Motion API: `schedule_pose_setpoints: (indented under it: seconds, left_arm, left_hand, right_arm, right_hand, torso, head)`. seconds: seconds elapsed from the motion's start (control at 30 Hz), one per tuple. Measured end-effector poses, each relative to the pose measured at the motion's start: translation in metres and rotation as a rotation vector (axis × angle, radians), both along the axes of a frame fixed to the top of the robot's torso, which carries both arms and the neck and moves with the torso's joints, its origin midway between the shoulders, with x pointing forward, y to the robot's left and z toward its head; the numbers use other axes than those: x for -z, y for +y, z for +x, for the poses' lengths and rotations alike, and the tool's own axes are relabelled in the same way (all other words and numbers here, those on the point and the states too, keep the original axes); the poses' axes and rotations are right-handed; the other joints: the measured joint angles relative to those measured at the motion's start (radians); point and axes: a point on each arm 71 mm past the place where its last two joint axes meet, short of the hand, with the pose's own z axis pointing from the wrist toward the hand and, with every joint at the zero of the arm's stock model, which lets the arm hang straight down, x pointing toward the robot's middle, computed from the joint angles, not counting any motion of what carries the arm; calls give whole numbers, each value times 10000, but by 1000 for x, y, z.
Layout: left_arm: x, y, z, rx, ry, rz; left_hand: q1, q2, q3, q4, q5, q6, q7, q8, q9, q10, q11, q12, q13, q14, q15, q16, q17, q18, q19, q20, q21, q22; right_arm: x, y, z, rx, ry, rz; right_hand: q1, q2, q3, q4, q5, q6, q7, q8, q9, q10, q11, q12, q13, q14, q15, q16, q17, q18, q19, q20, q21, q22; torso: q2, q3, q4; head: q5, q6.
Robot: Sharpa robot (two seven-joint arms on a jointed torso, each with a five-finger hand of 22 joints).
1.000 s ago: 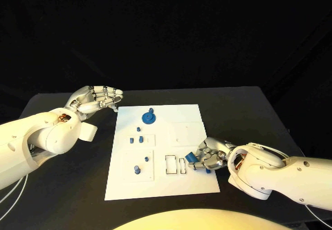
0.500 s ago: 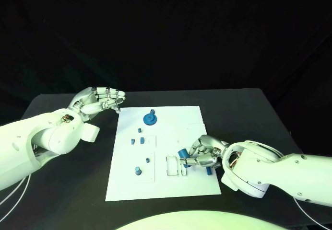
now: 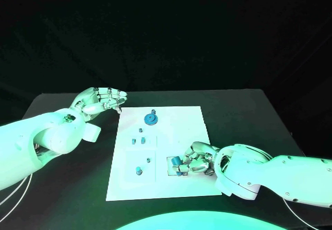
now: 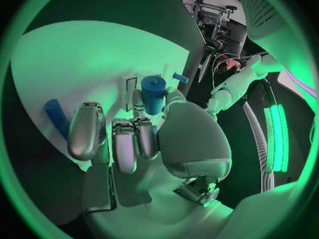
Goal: Assemble the parts on the task board
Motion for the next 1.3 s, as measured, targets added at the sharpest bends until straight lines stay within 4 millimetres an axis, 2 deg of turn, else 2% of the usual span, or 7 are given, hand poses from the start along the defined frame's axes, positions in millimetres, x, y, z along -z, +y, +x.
schedule_pose_setpoints:
  seconds: [0.2, 0.67, 0.7, 0.97, 1.1, 1.2, 1.3]
  left_arm:
    - [0, 0, 0, 4, 8, -1]
    - [0, 0, 0, 6, 20, -3]
    - [0, 0, 0, 7, 22, -3]
    - [0, 1, 0, 3, 36, 2]
    - [0, 1, 0, 0, 44, 6]
    - [0, 1, 0, 1, 50, 8]
    - [0, 1, 0, -1, 55, 11]
  left_hand:
    - [0, 0, 0, 0, 0, 0, 0, 0, 0, 0, 0, 0, 0, 0, 0, 0, 0, 0, 0, 0, 0, 1]
    - [0, 0, 0, 0, 0, 0, 0, 0, 1, 0, 0, 0, -8, 0, 0, 0, 0, 0, 0, 0, 0, 2]
    - [0, 0, 0, 0, 0, 0, 0, 0, 1, 0, 0, 0, -8, 0, 0, 0, 0, 0, 0, 0, 0, 2]
    - [0, 0, 0, 1, 0, 0, 0, 0, 2, 0, 0, 0, -7, 0, 0, 0, 0, 0, -1, 0, 0, 2]
    - [0, 0, 0, 0, 0, 0, 0, 0, 2, 0, 0, 0, -7, 0, 0, 0, 0, 0, -1, -1, 0, 2]
    - [0, 0, 0, 1, 0, 0, 0, 0, 2, 0, 0, 0, -6, 0, 0, 0, 0, -1, -1, -1, 0, 2]
    - [0, 0, 0, 1, 0, 0, 0, 0, 2, 0, 0, 0, -6, 0, 0, 0, 0, 0, -1, -1, 0, 3]
  right_arm:
    - [0, 3, 1, -75, -68, -75]
    - [0, 10, 3, -244, -333, -180]
    - [0, 10, 3, -243, -348, -194]
    - [1, 11, 6, -239, -499, -327]
    - [2, 12, 7, -248, -576, -418]
    - [3, 13, 8, -273, -632, -470]
    - [3, 14, 8, -307, -679, -502]
  right_hand:
    - [-85, -83, 0, 0, -159, 0, 0, 151, 89, 0, 0, 0, 0, 0, 0, 0, -1, 0, 0, 0, 0, -1]
    - [-160, -83, -12, -10, -378, 2, 2, 155, 108, -1, 1, 0, -1, 0, 1, -1, 5, -1, 0, 1, -53, -2]
    - [-214, -137, -61, -26, -526, 3, 3, 176, 123, -1, 1, 0, 2, 0, 1, -1, 8, 0, 0, 1, -53, -3]
    - [-449, -29, -301, -12, -1379, 81, -39, 270, 183, 0, 2, -40, 7, 0, 1, -1, 7, 0, 0, 1, -79, -3]
    - [-728, 83, -593, 3, -2167, 129, -56, 345, 207, 0, 2, -41, 7, 0, 1, -1, 7, 0, 0, 1, -118, -4]
    - [-899, 71, -791, 10, -2546, 90, -17, 420, 239, 0, 2, -77, 6, 0, 1, -1, 6, 0, 0, 1, -126, -4]
    - [-1027, -57, -958, 20, -2866, 88, -14, 421, 248, 0, 2, -107, 6, 0, 1, -1, 6, 0, -1, 1, -173, -4]
  torso:
    - [6, 9, 0]
    - [7, 15, -11]
    - [7, 14, -11]
    - [3, 9, -5]
    - [3, 8, -2]
    - [2, 8, -2]
    - [2, 8, -2]
  head:
    - [29, -16]
    - [94, -35]
    - [105, -35]
    - [128, -20]
    - [133, -18]
    - [133, -11]
    - [134, -6]
